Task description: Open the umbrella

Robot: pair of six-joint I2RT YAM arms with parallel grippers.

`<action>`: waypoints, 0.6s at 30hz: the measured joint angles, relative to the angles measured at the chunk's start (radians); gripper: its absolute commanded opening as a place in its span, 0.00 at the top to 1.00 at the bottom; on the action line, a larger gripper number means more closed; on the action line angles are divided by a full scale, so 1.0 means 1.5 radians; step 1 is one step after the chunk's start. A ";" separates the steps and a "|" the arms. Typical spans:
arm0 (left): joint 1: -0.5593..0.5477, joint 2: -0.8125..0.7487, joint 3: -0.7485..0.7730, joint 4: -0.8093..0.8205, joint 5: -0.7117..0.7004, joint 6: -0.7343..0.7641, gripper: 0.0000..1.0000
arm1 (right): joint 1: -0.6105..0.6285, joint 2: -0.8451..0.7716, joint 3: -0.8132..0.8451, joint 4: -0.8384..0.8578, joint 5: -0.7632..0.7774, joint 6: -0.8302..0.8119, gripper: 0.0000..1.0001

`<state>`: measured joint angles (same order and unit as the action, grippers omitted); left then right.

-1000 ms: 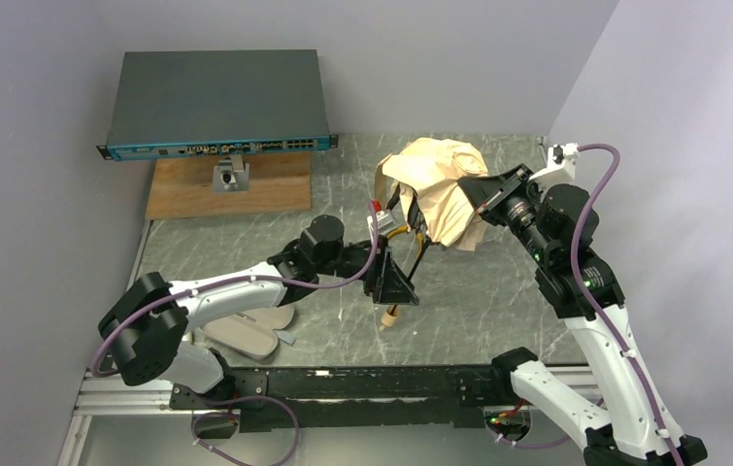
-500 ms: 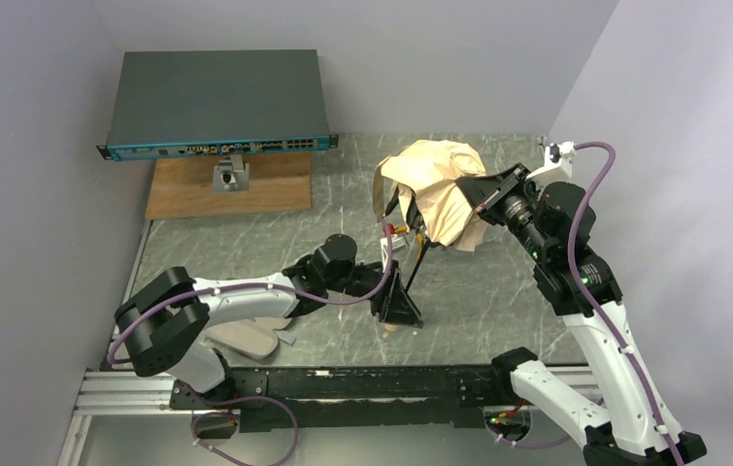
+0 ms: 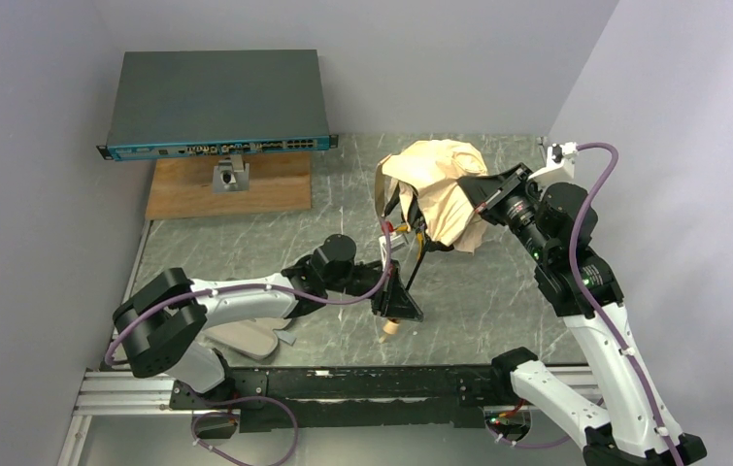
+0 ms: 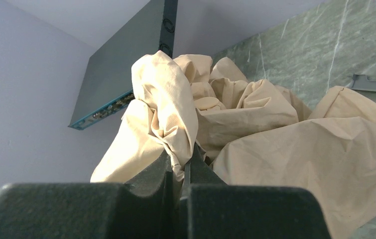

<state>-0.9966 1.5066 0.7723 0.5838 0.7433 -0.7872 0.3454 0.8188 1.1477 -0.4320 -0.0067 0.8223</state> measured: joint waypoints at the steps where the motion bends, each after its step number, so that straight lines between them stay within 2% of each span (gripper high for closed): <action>1: 0.000 -0.004 0.000 -0.006 -0.004 0.000 1.00 | 0.000 0.000 0.000 0.000 0.000 0.000 1.00; 4: -0.002 -0.017 0.005 -0.046 -0.021 0.005 1.00 | 0.000 -0.001 0.000 -0.002 0.007 -0.001 0.98; 5: -0.003 -0.020 0.013 -0.068 -0.026 0.007 1.00 | 0.000 -0.002 0.000 -0.005 0.014 -0.001 0.82; 7: -0.005 -0.022 0.041 -0.126 -0.041 0.015 1.00 | 0.000 -0.003 0.000 -0.012 0.034 -0.004 0.32; 8: -0.006 -0.023 0.060 -0.164 -0.051 0.020 1.00 | 0.000 -0.004 0.000 -0.016 0.043 -0.001 0.14; 9: -0.007 -0.024 0.081 -0.205 -0.066 0.021 1.00 | 0.000 -0.007 0.001 -0.021 0.056 -0.004 0.09; 11: -0.007 -0.026 0.131 -0.314 -0.108 0.022 1.00 | 0.000 -0.013 0.007 -0.039 0.083 -0.019 0.06; 18: -0.003 -0.029 0.278 -0.617 -0.236 0.022 1.00 | 0.000 -0.017 0.029 -0.112 0.146 -0.041 0.07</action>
<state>-1.0008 1.4635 1.1896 -0.3416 0.3889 -0.7536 0.3454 0.7929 1.1915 -0.5999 0.2131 0.7609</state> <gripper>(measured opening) 0.069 0.939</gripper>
